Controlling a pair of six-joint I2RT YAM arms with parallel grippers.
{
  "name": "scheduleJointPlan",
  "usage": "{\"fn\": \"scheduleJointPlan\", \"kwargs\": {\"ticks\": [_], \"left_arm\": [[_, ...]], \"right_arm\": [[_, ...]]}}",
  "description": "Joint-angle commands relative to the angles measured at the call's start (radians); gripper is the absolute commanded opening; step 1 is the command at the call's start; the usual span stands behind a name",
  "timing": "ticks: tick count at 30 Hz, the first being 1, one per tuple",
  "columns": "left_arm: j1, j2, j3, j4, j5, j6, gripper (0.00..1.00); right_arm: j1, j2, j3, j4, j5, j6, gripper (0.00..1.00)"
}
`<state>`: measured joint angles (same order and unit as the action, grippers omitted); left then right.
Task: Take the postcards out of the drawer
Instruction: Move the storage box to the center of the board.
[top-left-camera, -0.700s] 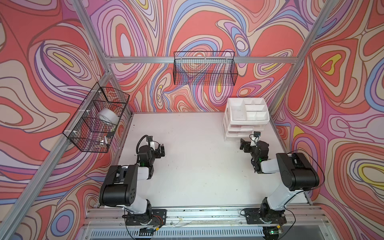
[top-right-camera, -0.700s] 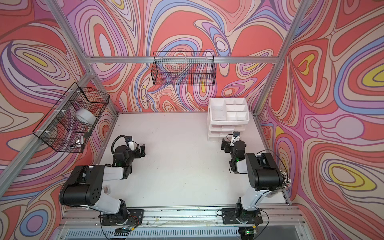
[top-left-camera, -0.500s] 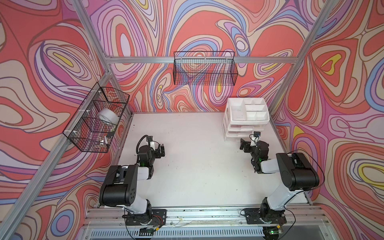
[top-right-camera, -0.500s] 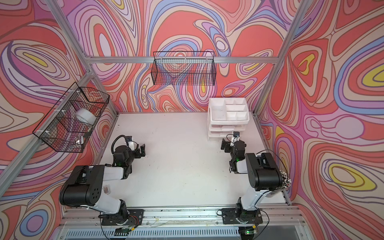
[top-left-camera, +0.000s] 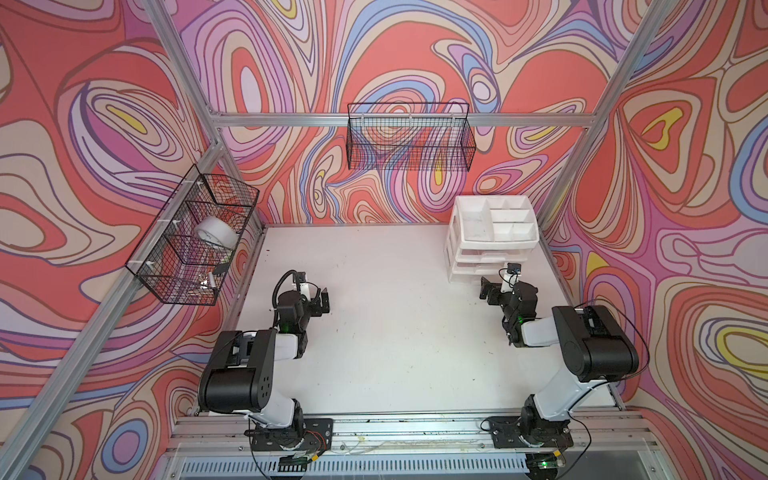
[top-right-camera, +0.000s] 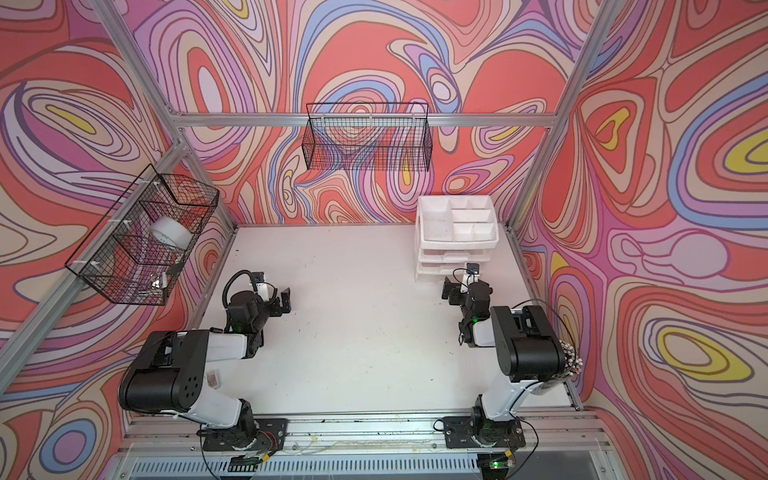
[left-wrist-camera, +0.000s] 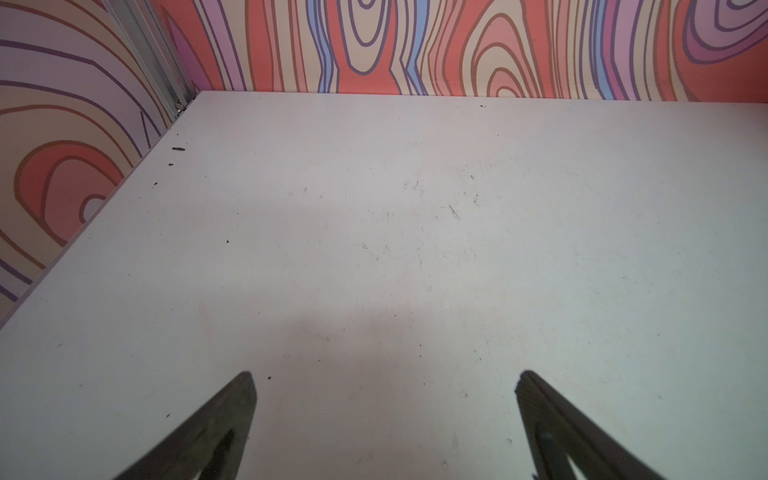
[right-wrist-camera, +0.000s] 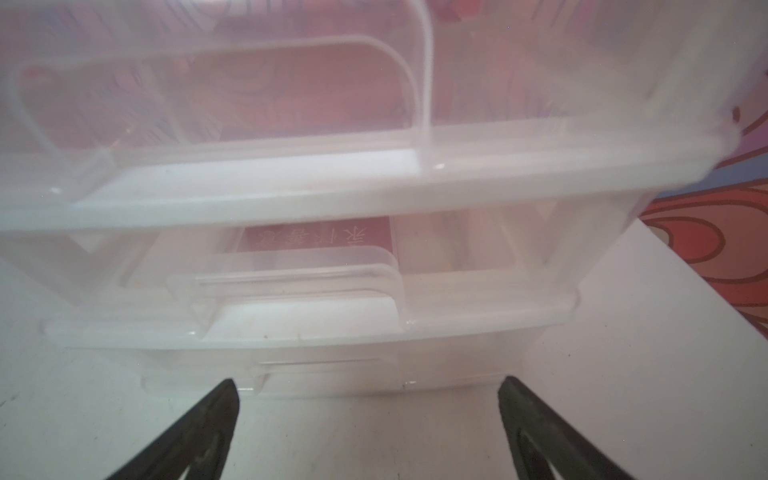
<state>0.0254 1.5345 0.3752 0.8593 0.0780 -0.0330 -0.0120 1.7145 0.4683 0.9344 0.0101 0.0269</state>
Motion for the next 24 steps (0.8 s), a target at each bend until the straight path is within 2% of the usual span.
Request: {"fn": "scheduleJointPlan", "kwargs": {"ticks": [1, 7, 9, 12, 14, 18, 21, 24], "left_arm": [[-0.001, 0.003, 0.002, 0.023, 0.008, 0.013, 1.0], [-0.001, -0.011, 0.0, 0.017, 0.009, 0.016, 1.0], [-0.001, -0.048, -0.007, 0.002, -0.006, 0.009, 1.0], [-0.001, -0.161, -0.042, -0.022, -0.028, 0.003, 1.0], [-0.005, -0.279, -0.04, -0.12, -0.061, -0.01, 1.0], [-0.008, -0.495, 0.05, -0.392, -0.192, -0.225, 1.0], [-0.017, -0.575, 0.126, -0.5, -0.141, -0.275, 1.0], [-0.065, -0.612, 0.21, -0.536, -0.137, -0.255, 1.0]], "right_arm": [[0.0, -0.003, 0.006, 0.011, -0.001, -0.005, 0.98], [0.0, -0.004, 0.004, 0.014, 0.0, -0.005, 0.98], [0.0, -0.021, 0.016, -0.023, 0.04, 0.007, 0.98], [0.0, -0.106, 0.095, -0.238, 0.076, 0.017, 0.98], [0.0, -0.174, 0.171, -0.407, 0.064, 0.027, 0.98], [0.01, -0.311, 0.302, -0.675, 0.029, 0.08, 0.98], [0.033, -0.355, 0.408, -0.836, -0.001, 0.103, 0.96], [0.072, -0.347, 0.555, -0.979, -0.014, 0.086, 0.96]]}}
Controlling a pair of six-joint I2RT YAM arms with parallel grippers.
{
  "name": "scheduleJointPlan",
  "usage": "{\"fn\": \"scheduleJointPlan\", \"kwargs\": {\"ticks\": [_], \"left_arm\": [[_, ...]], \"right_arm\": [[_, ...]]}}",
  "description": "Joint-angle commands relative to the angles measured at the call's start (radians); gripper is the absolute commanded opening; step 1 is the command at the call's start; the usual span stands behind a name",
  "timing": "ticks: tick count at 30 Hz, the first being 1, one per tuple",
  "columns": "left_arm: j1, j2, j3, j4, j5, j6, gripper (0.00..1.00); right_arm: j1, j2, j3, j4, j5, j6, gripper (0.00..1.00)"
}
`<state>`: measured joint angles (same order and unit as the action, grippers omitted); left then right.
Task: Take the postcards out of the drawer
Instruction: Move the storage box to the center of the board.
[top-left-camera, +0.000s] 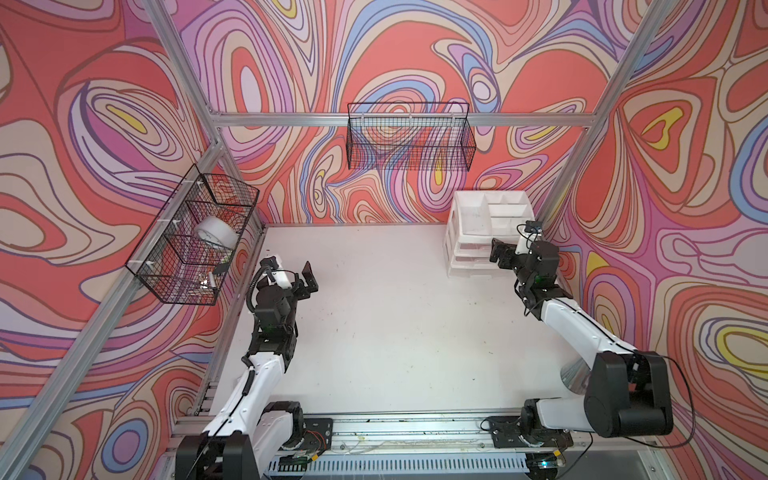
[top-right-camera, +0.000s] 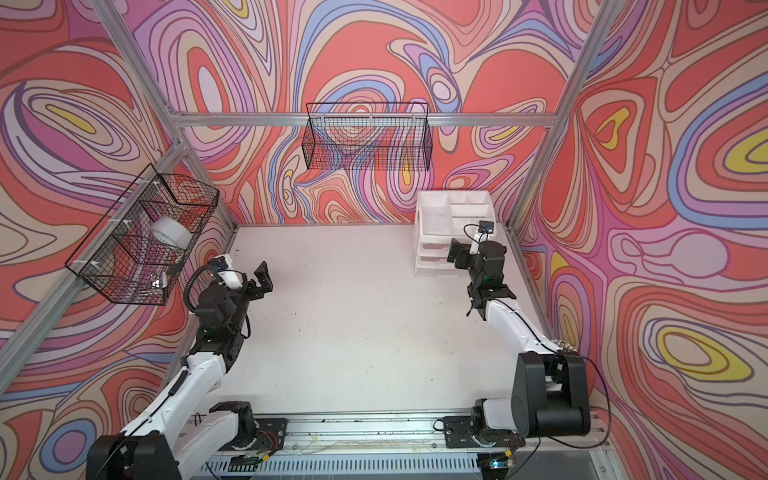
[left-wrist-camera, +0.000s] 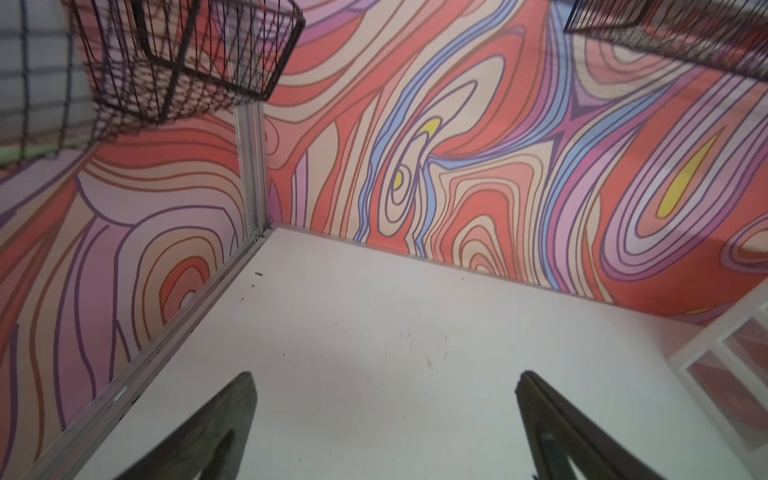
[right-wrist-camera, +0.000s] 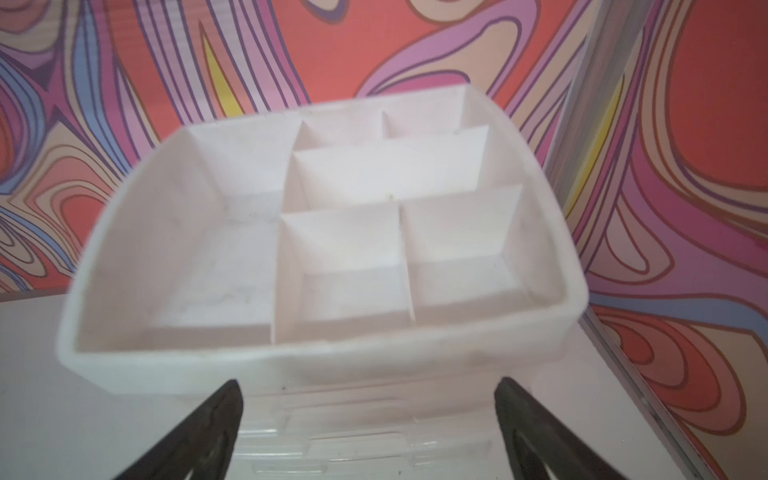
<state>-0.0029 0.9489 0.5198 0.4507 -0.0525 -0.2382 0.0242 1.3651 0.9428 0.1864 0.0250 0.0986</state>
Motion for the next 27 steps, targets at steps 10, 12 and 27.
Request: {"fn": "scheduleJointPlan", "kwargs": {"ticks": [10, 12, 27], "left_arm": [[-0.263, 0.167, 0.63, -0.676, 0.007, 0.081, 1.0], [-0.27, 0.237, 0.744, -0.802, 0.034, 0.07, 1.0], [-0.324, 0.324, 0.816, -0.869, 0.085, 0.037, 1.0]], "right_arm": [[0.105, 0.309, 0.689, -0.664, -0.122, 0.053, 0.76], [0.117, 0.366, 0.762, -0.693, -0.137, 0.065, 0.72], [0.198, 0.592, 0.924, -0.755, -0.136, 0.105, 0.43]]}}
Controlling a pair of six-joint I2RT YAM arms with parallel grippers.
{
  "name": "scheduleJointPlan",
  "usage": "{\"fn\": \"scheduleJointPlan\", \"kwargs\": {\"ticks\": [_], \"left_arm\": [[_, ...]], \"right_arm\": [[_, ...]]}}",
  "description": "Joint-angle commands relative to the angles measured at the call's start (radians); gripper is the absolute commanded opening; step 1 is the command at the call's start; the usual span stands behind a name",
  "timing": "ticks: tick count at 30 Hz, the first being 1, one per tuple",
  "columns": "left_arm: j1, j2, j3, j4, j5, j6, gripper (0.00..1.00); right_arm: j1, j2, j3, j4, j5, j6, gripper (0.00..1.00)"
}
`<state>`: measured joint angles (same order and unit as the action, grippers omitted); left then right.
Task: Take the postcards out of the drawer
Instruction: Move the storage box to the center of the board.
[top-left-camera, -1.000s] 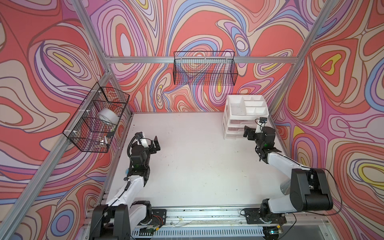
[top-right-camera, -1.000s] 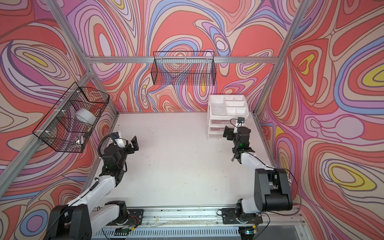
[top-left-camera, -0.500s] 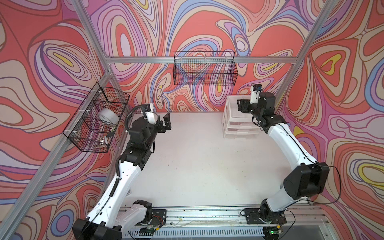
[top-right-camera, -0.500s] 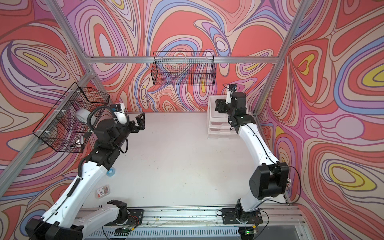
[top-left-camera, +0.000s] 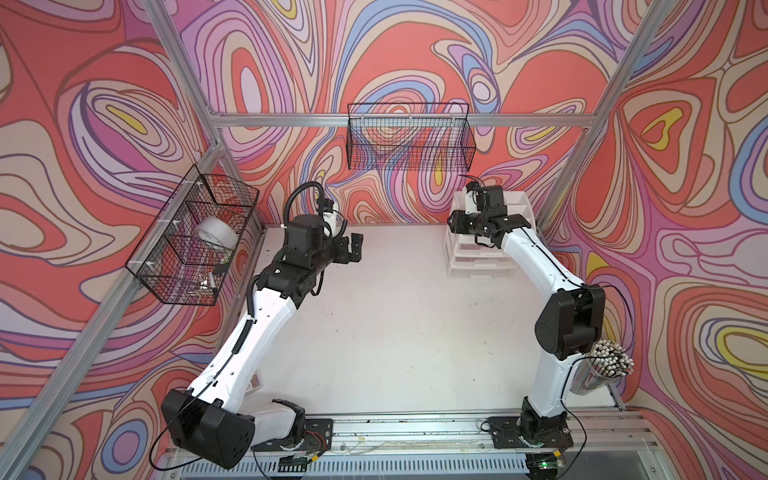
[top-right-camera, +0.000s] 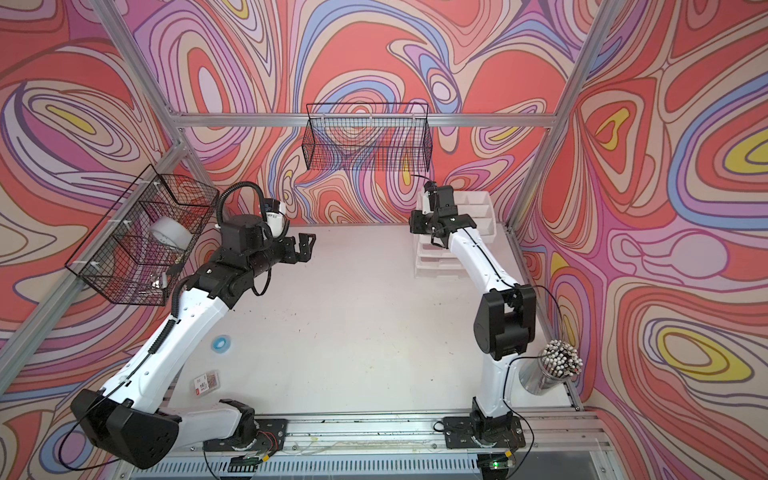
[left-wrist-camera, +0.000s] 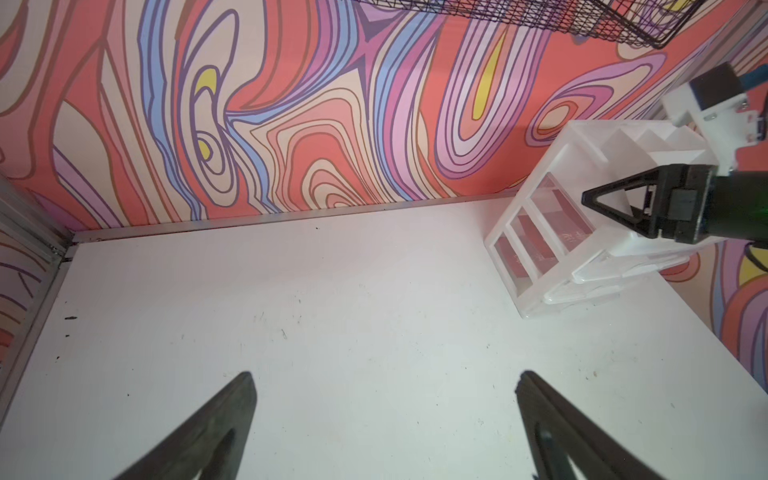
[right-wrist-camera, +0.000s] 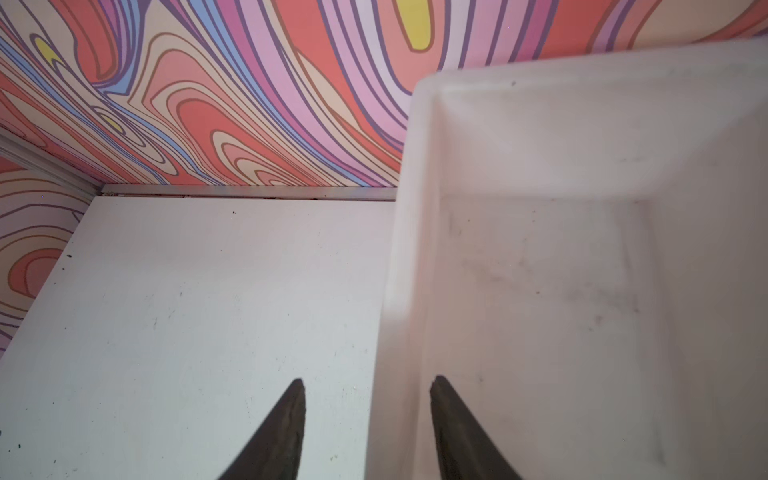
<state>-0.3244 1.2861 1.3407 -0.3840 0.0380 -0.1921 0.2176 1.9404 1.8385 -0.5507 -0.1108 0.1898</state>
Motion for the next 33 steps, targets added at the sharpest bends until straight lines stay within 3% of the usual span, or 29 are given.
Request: {"fn": "scheduleJointPlan", "kwargs": {"ticks": [1, 11, 16, 24, 33], "left_arm": [[-0.004, -0.013, -0.002, -0.043, -0.011, -0.01, 1.0], [-0.004, 0.031, 0.142, -0.208, -0.03, -0.019, 1.0], [-0.003, 0.071, 0.21, -0.284, 0.006, -0.038, 0.99], [-0.008, 0.068, 0.191, -0.273, 0.024, -0.053, 0.99], [-0.011, 0.083, 0.217, -0.315, -0.01, -0.041, 0.97]], "right_arm": [[0.007, 0.021, 0.028, -0.018, 0.0, 0.014, 0.39], [0.064, -0.02, -0.022, -0.038, -0.051, -0.066, 0.12], [0.132, -0.058, -0.052, -0.085, -0.129, -0.134, 0.11], [0.27, -0.093, -0.086, -0.124, -0.237, -0.165, 0.11], [0.405, -0.066, -0.106, -0.111, -0.412, -0.277, 0.1]]}}
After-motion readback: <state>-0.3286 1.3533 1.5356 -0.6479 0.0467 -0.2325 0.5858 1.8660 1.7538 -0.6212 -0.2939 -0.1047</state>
